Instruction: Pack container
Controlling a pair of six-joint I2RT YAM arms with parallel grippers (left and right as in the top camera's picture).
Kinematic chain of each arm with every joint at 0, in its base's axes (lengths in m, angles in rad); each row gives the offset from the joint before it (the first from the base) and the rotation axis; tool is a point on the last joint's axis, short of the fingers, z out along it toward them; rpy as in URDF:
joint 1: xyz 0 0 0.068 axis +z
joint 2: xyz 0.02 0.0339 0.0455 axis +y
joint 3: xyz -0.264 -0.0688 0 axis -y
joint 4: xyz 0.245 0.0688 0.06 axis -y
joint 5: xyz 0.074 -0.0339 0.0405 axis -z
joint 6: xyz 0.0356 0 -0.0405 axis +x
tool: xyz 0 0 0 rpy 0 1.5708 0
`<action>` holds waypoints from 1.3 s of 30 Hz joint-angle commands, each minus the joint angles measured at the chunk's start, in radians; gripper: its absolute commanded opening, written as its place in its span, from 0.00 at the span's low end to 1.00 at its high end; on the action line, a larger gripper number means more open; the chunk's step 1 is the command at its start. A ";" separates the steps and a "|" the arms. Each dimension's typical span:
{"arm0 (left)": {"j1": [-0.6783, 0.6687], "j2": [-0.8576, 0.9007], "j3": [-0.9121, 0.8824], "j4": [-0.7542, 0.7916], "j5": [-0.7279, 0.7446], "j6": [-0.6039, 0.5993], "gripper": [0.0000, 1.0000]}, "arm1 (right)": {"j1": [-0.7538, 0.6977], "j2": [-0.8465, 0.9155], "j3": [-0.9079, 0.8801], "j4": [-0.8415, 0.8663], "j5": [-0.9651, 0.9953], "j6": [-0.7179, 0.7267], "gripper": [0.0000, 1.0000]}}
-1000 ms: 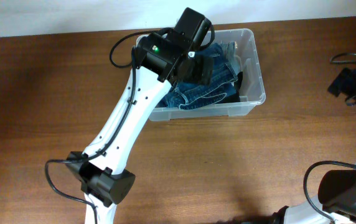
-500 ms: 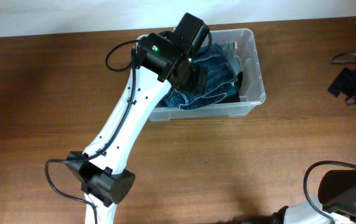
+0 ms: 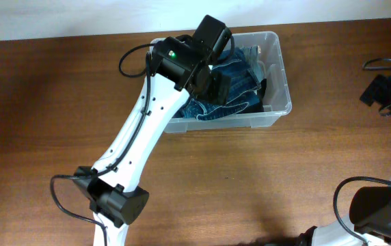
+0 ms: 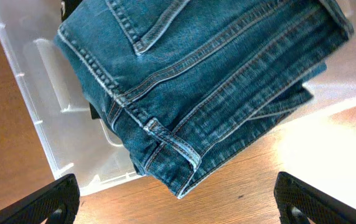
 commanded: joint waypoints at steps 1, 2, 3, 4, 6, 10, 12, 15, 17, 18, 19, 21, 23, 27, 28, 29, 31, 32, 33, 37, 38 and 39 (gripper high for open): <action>-0.039 -0.010 0.009 -0.003 0.000 0.225 0.99 | -0.002 0.007 0.002 0.000 0.012 -0.003 0.98; -0.051 -0.012 0.009 -0.004 0.000 0.275 0.99 | -0.002 0.007 0.002 0.000 0.012 -0.003 0.98; -0.066 -0.014 0.009 -0.003 0.000 0.334 0.99 | -0.002 0.007 0.002 0.000 0.012 -0.003 0.98; -0.078 -0.018 0.009 -0.003 0.000 0.382 0.99 | -0.002 0.007 0.002 0.000 0.012 -0.003 0.98; -0.093 -0.022 0.009 0.008 0.000 0.450 0.99 | -0.002 0.007 0.002 0.000 0.012 -0.003 0.98; -0.090 -0.042 0.009 0.039 0.007 0.480 0.99 | -0.002 0.007 0.002 0.000 0.012 -0.003 0.99; -0.077 -0.059 0.007 0.034 0.012 0.480 0.99 | -0.002 0.007 0.002 0.000 0.012 -0.003 0.98; -0.045 -0.098 -0.014 0.035 0.017 0.480 0.99 | -0.002 0.007 0.002 0.000 0.012 -0.003 0.98; -0.014 -0.140 -0.059 0.056 0.036 0.480 0.99 | -0.002 0.007 0.002 0.000 0.012 -0.003 0.98; -0.001 -0.166 -0.092 0.075 0.048 0.480 0.99 | -0.002 0.007 0.002 0.000 0.012 -0.003 0.98; 0.012 -0.195 -0.134 0.100 0.057 0.480 1.00 | -0.002 0.007 0.002 0.000 0.012 -0.003 0.98; 0.032 -0.254 -0.227 0.155 0.066 0.480 0.99 | -0.002 0.007 0.002 0.000 0.012 -0.003 0.98; 0.050 -0.319 -0.344 0.221 0.065 0.481 0.99 | -0.002 0.007 0.002 0.000 0.012 -0.003 0.98; 0.086 -0.468 -0.629 0.410 0.065 0.509 0.99 | -0.002 0.007 0.002 0.000 0.012 -0.003 0.98; 0.092 -0.502 -0.695 0.458 0.065 0.523 0.99 | -0.002 0.007 0.002 0.000 0.012 -0.003 0.98; 0.096 -0.537 -0.766 0.511 0.065 0.539 0.99 | -0.002 0.007 0.002 0.000 0.012 -0.003 0.98; 0.106 -0.599 -0.885 0.601 0.065 0.566 0.99 | -0.002 0.007 0.002 0.000 0.012 -0.003 0.98; 0.114 -0.635 -0.953 0.652 0.064 0.570 0.99 | -0.002 0.007 0.002 0.000 0.012 -0.003 0.98; 0.126 -0.679 -1.030 0.708 0.062 0.570 0.99 | -0.002 0.007 0.002 0.000 0.012 -0.003 0.98; 0.178 -0.835 -1.266 0.864 0.076 0.569 1.00 | -0.002 0.007 0.002 0.000 0.012 -0.003 0.98; 0.196 -0.885 -1.330 0.904 0.089 0.569 1.00 | -0.002 0.007 0.002 0.000 0.012 -0.003 0.98; 0.211 -0.927 -1.381 0.935 0.102 0.569 0.99 | -0.002 0.007 0.002 0.000 0.012 -0.003 0.98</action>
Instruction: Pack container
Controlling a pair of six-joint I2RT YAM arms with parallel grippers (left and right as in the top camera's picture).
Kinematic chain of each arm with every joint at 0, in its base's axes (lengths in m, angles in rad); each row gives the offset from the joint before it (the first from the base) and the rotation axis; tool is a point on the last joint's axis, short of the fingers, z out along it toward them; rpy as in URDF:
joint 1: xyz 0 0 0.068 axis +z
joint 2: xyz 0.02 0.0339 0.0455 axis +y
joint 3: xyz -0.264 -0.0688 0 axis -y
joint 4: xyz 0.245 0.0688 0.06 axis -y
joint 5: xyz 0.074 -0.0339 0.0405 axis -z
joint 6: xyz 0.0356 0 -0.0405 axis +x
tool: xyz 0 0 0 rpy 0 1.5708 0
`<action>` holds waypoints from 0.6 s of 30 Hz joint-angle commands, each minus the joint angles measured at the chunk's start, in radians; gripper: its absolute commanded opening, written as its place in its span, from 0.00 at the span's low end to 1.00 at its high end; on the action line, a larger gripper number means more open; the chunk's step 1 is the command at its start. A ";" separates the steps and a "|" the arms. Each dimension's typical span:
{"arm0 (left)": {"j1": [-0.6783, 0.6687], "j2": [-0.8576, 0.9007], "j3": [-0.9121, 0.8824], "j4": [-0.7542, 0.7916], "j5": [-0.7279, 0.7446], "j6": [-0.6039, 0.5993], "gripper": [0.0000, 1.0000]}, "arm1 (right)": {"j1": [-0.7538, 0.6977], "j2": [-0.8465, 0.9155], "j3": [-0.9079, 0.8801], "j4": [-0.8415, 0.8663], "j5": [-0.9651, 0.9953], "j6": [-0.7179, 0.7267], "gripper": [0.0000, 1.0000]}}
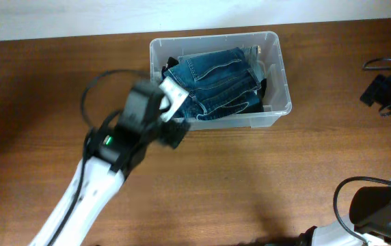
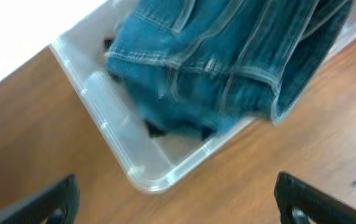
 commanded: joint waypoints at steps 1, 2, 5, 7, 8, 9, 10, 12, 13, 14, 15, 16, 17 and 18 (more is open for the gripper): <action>0.062 -0.191 -0.185 0.095 0.056 0.022 1.00 | -0.002 0.007 0.002 -0.001 0.009 -0.003 0.98; 0.080 -0.241 -0.239 0.120 0.067 0.022 0.99 | -0.002 0.007 0.002 -0.001 0.009 -0.003 0.99; 0.130 -0.408 -0.382 0.154 0.092 0.021 0.99 | -0.002 0.007 0.002 -0.001 0.009 -0.003 0.98; 0.153 -0.535 -0.470 0.153 0.099 0.017 0.99 | -0.002 0.007 0.002 -0.001 0.009 -0.003 0.98; 0.163 -0.612 -0.518 0.154 0.099 0.017 1.00 | -0.002 0.007 0.002 -0.001 0.009 -0.003 0.98; 0.171 -0.671 -0.552 0.153 0.098 0.018 0.99 | -0.002 0.007 0.002 -0.001 0.009 -0.003 0.98; 0.181 -0.736 -0.587 0.154 0.098 0.018 0.99 | -0.002 0.007 0.002 -0.001 0.009 -0.003 0.98; 0.201 -0.860 -0.652 0.153 0.103 0.011 0.99 | -0.002 0.007 0.002 -0.001 0.009 -0.002 0.98; 0.210 -0.907 -0.676 0.154 0.108 0.010 1.00 | -0.002 0.007 0.002 -0.001 0.009 -0.003 0.98; 0.222 -0.961 -0.702 0.153 0.113 0.010 0.99 | -0.002 0.007 0.002 -0.001 0.009 -0.003 0.98; 0.234 -1.008 -0.723 0.154 0.118 0.010 0.99 | -0.002 0.007 0.002 -0.001 0.009 -0.003 0.98; 0.245 -1.050 -0.742 0.154 0.126 0.011 0.99 | -0.002 0.007 0.002 -0.001 0.009 -0.003 0.98; 0.255 -1.080 -0.756 0.154 0.131 0.010 0.99 | -0.002 0.007 0.002 -0.001 0.009 -0.003 0.98; 0.273 -1.127 -0.780 0.153 0.137 0.006 0.99 | -0.002 0.007 0.002 -0.001 0.009 -0.003 0.98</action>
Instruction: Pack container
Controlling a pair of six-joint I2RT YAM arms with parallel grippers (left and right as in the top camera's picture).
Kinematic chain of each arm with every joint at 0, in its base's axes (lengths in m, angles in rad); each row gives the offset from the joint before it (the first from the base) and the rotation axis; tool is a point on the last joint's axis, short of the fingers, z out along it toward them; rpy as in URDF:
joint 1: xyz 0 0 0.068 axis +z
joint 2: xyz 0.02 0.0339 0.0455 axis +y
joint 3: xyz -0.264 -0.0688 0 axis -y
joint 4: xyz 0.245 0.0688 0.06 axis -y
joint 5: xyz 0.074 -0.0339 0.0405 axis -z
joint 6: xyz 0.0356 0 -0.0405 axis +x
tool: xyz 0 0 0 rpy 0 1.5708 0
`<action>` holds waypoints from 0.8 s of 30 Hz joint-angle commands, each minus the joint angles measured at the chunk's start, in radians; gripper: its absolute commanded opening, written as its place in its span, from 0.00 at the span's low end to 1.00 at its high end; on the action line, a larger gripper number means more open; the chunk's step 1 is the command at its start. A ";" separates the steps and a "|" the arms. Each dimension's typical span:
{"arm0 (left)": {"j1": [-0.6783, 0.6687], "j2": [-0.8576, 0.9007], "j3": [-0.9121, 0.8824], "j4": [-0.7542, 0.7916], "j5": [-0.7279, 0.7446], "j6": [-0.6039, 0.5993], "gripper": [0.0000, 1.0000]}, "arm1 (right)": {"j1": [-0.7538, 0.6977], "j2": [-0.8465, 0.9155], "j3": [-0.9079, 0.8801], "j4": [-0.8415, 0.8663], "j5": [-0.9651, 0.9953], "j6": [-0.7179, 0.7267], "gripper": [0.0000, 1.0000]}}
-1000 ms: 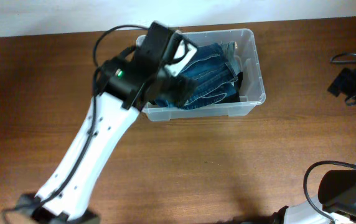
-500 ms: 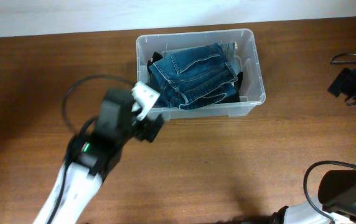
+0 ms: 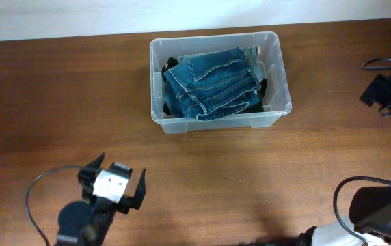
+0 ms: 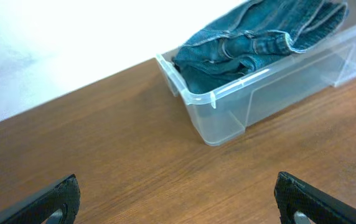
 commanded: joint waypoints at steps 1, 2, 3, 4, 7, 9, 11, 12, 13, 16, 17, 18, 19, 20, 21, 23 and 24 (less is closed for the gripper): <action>0.038 -0.102 -0.061 0.003 0.038 0.004 0.99 | -0.002 0.007 0.002 -0.001 0.009 -0.003 0.98; 0.040 -0.113 -0.068 0.003 0.037 0.004 0.99 | -0.002 0.007 0.002 -0.001 0.009 -0.003 0.99; 0.040 -0.127 -0.079 0.003 0.037 0.004 0.99 | -0.002 0.007 0.002 -0.001 0.009 -0.003 0.98; 0.040 -0.137 -0.089 0.003 0.037 0.004 0.99 | -0.002 0.007 0.002 -0.001 0.009 -0.003 0.98; 0.040 -0.180 -0.132 0.008 0.036 -0.009 0.99 | -0.002 0.007 0.002 -0.001 0.009 -0.003 0.98; 0.040 -0.209 -0.167 0.028 0.036 -0.011 0.99 | -0.002 0.007 0.002 -0.001 0.009 -0.003 0.98; 0.040 -0.237 -0.208 0.060 0.036 -0.011 1.00 | -0.002 0.007 0.002 -0.001 0.009 -0.003 0.98; 0.040 -0.254 -0.234 0.081 0.037 -0.011 0.99 | -0.002 0.007 0.002 -0.001 0.009 -0.003 0.98; 0.040 -0.267 -0.257 0.103 0.037 -0.011 0.99 | -0.002 0.007 0.002 -0.001 0.009 -0.003 0.98; 0.040 -0.269 -0.327 0.200 0.036 -0.010 0.99 | -0.002 0.007 0.002 -0.001 0.009 -0.003 0.98; 0.041 -0.269 -0.352 0.239 0.037 -0.010 1.00 | -0.002 0.007 0.002 -0.001 0.009 -0.003 0.98; 0.040 -0.269 -0.375 0.277 0.036 -0.011 0.99 | -0.002 0.007 0.002 -0.001 0.009 -0.003 0.98; 0.041 -0.269 -0.383 0.304 0.036 -0.010 0.99 | -0.002 0.007 0.002 -0.001 0.009 -0.003 0.98; 0.043 -0.269 -0.392 0.335 0.030 -0.009 0.99 | -0.002 0.007 0.002 -0.001 0.009 -0.003 0.98; 0.047 -0.269 -0.398 0.348 0.025 -0.006 0.99 | -0.002 0.007 0.002 -0.001 0.009 -0.003 0.98; 0.061 -0.269 -0.411 0.373 0.025 -0.006 1.00 | -0.002 0.007 0.002 -0.001 0.009 -0.003 0.98; 0.069 -0.269 -0.417 0.388 0.025 -0.006 0.99 | -0.002 0.007 0.002 -0.001 0.009 -0.003 0.99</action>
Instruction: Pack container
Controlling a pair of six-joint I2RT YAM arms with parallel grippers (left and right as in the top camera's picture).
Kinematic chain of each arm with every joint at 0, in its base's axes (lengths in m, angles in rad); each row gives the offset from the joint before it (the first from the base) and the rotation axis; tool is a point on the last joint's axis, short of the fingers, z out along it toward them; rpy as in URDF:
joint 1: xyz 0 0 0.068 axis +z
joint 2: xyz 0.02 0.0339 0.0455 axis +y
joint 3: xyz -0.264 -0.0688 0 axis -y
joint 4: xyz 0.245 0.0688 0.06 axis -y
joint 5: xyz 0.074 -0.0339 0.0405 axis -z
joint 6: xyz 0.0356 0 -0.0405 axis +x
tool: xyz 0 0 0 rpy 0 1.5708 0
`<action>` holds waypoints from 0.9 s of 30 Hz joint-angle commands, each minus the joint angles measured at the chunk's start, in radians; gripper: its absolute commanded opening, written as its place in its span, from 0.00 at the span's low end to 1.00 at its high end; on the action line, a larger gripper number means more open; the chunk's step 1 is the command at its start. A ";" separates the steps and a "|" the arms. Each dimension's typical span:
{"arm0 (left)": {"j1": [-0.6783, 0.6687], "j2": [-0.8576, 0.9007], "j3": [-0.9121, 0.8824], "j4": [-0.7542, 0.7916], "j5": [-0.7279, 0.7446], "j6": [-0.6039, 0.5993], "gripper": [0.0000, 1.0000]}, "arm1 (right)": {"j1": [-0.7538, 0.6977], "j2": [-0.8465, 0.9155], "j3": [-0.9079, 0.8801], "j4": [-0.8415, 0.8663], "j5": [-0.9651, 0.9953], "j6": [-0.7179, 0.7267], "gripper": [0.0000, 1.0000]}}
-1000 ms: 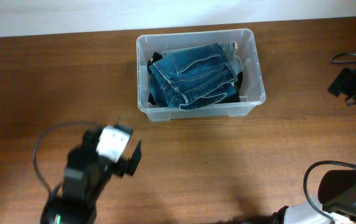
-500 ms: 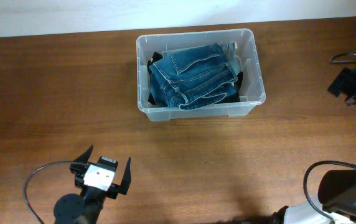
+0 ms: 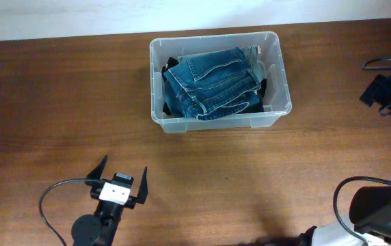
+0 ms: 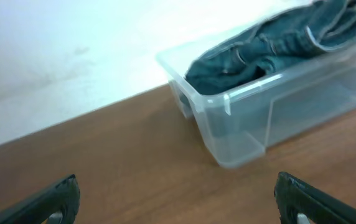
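Observation:
A clear plastic container [image 3: 277, 113] stands at the back middle of the wooden table, with folded blue jeans [image 3: 212, 85] lying inside on top of dark clothing. The left wrist view shows the same container [image 4: 302, 99] and jeans [image 4: 271, 43] from low and far off. My left gripper [image 3: 122, 179] is near the front edge of the table, well in front and to the left of the container. Its fingers are spread wide with nothing between them. Both black fingertips [image 4: 53, 199] show at the bottom corners of the wrist view. My right gripper is out of sight.
Part of the right arm's black base [image 3: 376, 208] sits at the front right corner. Black cables and a dark device [image 3: 383, 89] lie at the right edge. A pale wall runs behind the table.
My left gripper has drawn slightly further back toward the front edge and sits a little to the right. It stays open and empty. The jeans and container have not moved.
First my left gripper hovered open over the container with the jeans beneath it. Then it was in front of the container's left corner. After that it stood far back near the front edge, the jeans resting in the container, and now it is slightly further back.

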 commanded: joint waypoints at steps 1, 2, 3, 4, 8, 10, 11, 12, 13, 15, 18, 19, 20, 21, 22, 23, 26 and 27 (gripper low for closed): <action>0.030 -0.011 -0.030 0.048 0.003 -0.002 0.99 | -0.002 0.007 0.002 0.000 0.009 -0.003 0.98; 0.035 -0.011 -0.035 0.061 0.003 -0.002 1.00 | -0.002 0.007 0.002 0.000 0.009 -0.003 0.98; 0.041 -0.011 -0.037 0.067 0.003 -0.002 0.99 | -0.002 0.007 0.002 0.000 0.009 -0.003 0.98; 0.046 -0.011 -0.037 0.071 0.003 -0.002 0.99 | -0.002 0.007 0.002 0.000 0.009 -0.003 0.98; 0.073 -0.011 -0.037 0.180 -0.001 -0.002 0.99 | -0.002 0.007 0.002 0.000 0.009 -0.003 0.98; 0.087 -0.011 -0.037 0.254 0.000 -0.002 0.99 | -0.002 0.007 0.002 0.000 0.009 -0.003 0.98; 0.094 -0.011 -0.037 0.282 0.000 -0.002 0.99 | -0.002 0.007 0.002 0.000 0.009 -0.003 0.98; 0.111 -0.011 -0.037 0.320 0.000 -0.002 0.99 | -0.002 0.007 0.002 0.000 0.009 -0.003 0.98; 0.120 -0.011 -0.037 0.325 0.000 -0.002 0.99 | -0.002 0.007 0.002 0.000 0.009 -0.003 0.98; 0.137 -0.011 -0.037 0.317 0.000 -0.002 0.99 | -0.002 0.007 0.002 0.000 0.009 -0.003 0.98; 0.148 -0.010 -0.037 0.284 0.000 -0.002 1.00 | -0.002 0.007 0.002 0.000 0.009 -0.003 0.98; 0.147 -0.010 -0.037 0.272 0.000 -0.002 0.99 | -0.002 0.007 0.002 0.000 0.009 -0.003 0.98; 0.147 -0.010 -0.037 0.252 0.000 -0.002 0.99 | -0.002 0.007 0.002 0.000 0.009 -0.003 0.98; 0.147 -0.010 -0.037 0.230 0.000 -0.002 1.00 | -0.002 0.007 0.002 0.000 0.009 -0.003 0.98; 0.147 -0.010 -0.037 0.193 0.000 -0.002 0.99 | -0.002 0.007 0.002 0.000 0.009 -0.003 0.98; 0.147 -0.010 -0.037 0.151 0.000 -0.002 0.99 | -0.002 0.007 0.002 0.000 0.009 -0.003 0.98; 0.147 -0.007 -0.037 0.056 -0.009 -0.002 0.99 | -0.002 0.007 0.002 0.000 0.009 -0.003 0.98; 0.147 -0.001 -0.036 0.060 -0.008 -0.003 0.99 | -0.002 0.007 0.002 0.000 0.009 -0.003 0.98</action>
